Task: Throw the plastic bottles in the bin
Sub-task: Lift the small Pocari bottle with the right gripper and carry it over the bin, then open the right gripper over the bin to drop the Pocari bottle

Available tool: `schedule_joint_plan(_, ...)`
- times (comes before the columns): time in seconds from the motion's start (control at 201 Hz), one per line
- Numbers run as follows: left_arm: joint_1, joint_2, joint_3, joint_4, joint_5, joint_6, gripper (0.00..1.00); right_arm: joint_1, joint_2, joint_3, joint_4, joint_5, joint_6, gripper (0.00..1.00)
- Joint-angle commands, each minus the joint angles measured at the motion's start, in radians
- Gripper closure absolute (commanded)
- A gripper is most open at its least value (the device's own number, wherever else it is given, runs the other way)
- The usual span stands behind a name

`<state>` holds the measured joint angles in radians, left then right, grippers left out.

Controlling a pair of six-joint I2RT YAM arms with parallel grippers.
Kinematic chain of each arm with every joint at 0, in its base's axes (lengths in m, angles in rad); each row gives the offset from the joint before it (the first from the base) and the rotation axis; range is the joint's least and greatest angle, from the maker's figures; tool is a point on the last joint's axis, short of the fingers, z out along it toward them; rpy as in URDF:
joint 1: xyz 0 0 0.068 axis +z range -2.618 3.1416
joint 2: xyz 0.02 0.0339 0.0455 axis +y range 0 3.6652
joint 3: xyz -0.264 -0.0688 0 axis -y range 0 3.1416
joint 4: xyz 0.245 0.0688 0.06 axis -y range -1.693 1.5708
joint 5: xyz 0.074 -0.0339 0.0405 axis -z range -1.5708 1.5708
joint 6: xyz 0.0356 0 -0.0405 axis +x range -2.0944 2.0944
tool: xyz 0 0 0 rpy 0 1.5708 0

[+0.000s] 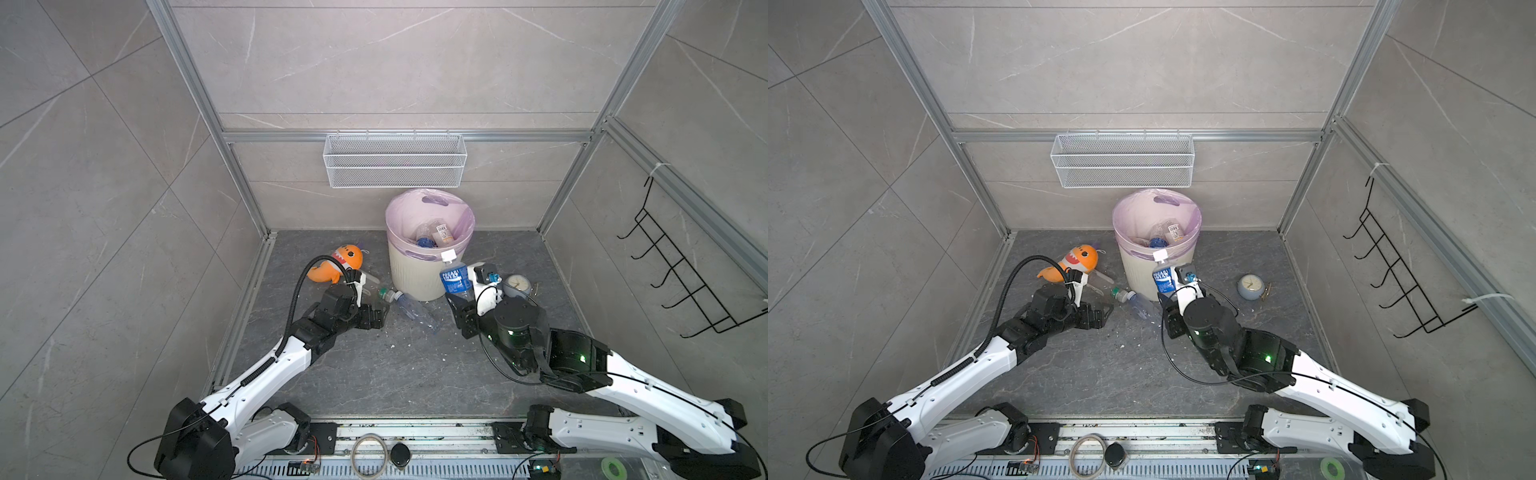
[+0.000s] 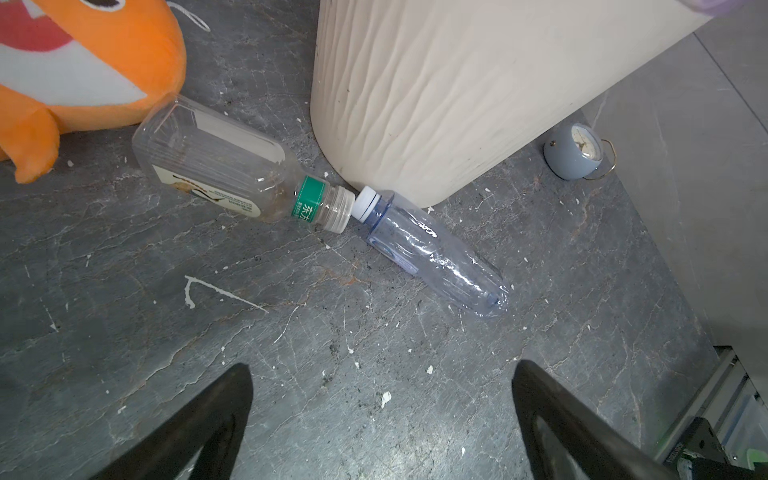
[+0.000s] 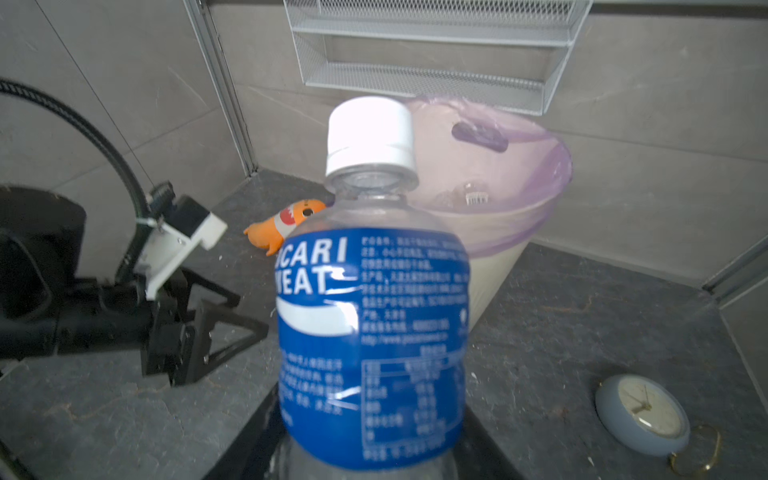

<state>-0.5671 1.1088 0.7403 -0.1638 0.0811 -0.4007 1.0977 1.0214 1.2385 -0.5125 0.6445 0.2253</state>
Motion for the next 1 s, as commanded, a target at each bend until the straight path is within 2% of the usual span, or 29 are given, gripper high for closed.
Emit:
schedule_joint_plan(0.0,0.003,-0.023,-0.011,0.015,0.008,-0.001,0.0,-0.055,0.118,0.181,0.0,0.043,-0.106,0.63)
schedule_joint_plan(0.144,0.002,-0.036,-0.032,0.019,0.009,-0.01,0.0,-0.268,0.322,0.444,-0.013,-0.178,-0.121,0.62)
schedule_joint_plan(0.179,0.002,-0.04,-0.036,0.02,0.009,-0.013,0.0,-0.316,0.391,0.525,-0.024,-0.214,-0.124,0.59)
schedule_joint_plan(0.229,0.001,-0.041,-0.043,0.025,0.009,-0.019,0.0,-0.39,0.509,0.655,-0.041,-0.273,-0.123,0.45)
schedule_joint_plan(0.294,0.001,-0.035,-0.048,0.033,0.014,-0.027,0.0,-0.468,0.664,0.832,-0.081,-0.361,-0.103,0.16)
schedule_joint_plan(0.333,0.0,-0.026,-0.05,0.039,0.018,-0.032,0.0,-0.501,0.757,0.947,-0.114,-0.373,-0.097,0.02)
schedule_joint_plan(0.393,0.0,-0.016,-0.047,0.039,0.022,-0.038,0.0,-0.55,0.877,1.125,-0.198,-0.379,-0.067,0.01)
schedule_joint_plan(0.478,-0.005,-0.019,-0.042,0.029,0.025,-0.045,0.0,-0.584,0.955,1.264,-0.282,-0.399,-0.033,0.01)
schedule_joint_plan(0.538,-0.008,-0.03,-0.044,0.024,0.02,-0.048,0.0,-0.585,0.923,1.228,-0.25,-0.405,-0.034,0.01)
schedule_joint_plan(0.642,-0.013,-0.039,-0.042,0.02,0.014,-0.046,0.0,-0.585,0.782,1.002,-0.109,-0.438,-0.034,0.01)
schedule_joint_plan(0.991,-0.014,0.016,0.01,0.008,0.004,-0.029,0.0,-0.584,0.493,0.634,-0.035,-0.47,-0.038,0.01)
